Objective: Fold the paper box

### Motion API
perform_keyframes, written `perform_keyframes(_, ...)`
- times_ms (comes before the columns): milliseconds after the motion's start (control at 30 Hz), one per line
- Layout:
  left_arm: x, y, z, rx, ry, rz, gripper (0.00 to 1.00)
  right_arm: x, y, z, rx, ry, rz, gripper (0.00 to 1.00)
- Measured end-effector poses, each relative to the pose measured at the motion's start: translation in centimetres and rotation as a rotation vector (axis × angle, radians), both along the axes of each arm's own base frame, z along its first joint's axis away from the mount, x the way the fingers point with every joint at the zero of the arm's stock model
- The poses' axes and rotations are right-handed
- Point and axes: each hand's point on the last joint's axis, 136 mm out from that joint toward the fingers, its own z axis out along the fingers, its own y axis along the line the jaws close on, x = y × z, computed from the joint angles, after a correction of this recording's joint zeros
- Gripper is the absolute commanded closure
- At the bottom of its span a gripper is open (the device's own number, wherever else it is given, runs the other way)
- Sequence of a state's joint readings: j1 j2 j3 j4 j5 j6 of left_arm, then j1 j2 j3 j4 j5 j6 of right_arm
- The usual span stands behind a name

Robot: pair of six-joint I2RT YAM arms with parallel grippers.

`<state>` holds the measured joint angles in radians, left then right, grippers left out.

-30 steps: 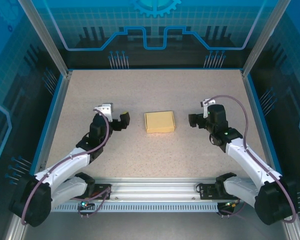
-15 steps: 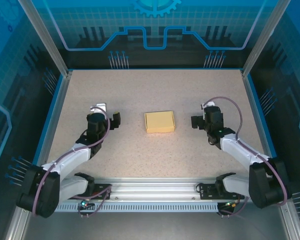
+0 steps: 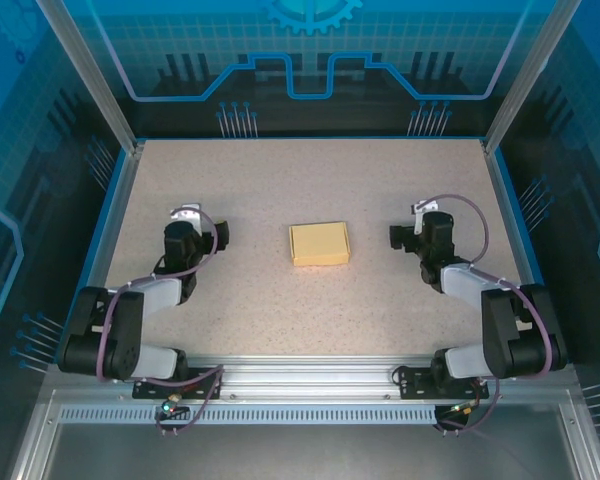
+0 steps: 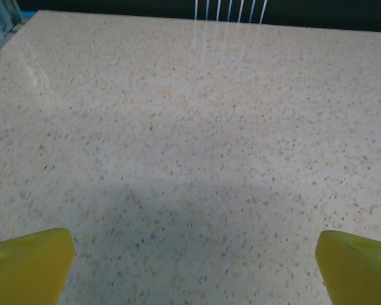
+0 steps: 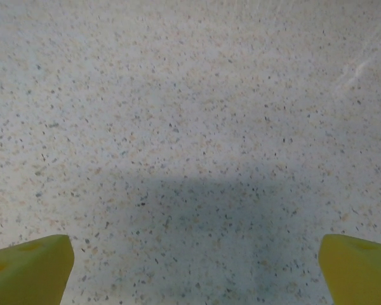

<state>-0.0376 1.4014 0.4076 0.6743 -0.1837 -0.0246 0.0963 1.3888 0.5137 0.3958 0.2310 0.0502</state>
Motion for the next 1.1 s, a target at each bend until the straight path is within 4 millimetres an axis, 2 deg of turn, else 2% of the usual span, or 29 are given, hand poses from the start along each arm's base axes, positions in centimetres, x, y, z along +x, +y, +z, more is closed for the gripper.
perform_keyframes(100,0.8,0.4,-0.5,-0.026,-0.029,-0.020,0.01,0.2,0.0,0.4,0.022,-0.046,0.017,0.00)
perform_keyframes(233,0.5,0.2,-2.9,-0.053,0.014,-0.055,0.01,0.1,0.2,0.4,0.041,-0.090,0.045,0.00)
perform_keyframes(400,0.8,-0.4,-2.1,-0.064,-0.018,-0.092,0.01,0.9,0.9,0.3,0.056,-0.125,0.086,0.00)
perform_keyframes(533,0.9,-0.6,-2.0,-0.067,-0.025,-0.103,0.01,1.0,1.1,-0.8,0.067,-0.110,0.110,0.00)
perform_keyframes(1100,0.9,-0.6,-1.9,-0.068,-0.027,-0.105,0.01,1.1,1.6,-0.5,0.059,-0.125,0.141,0.00)
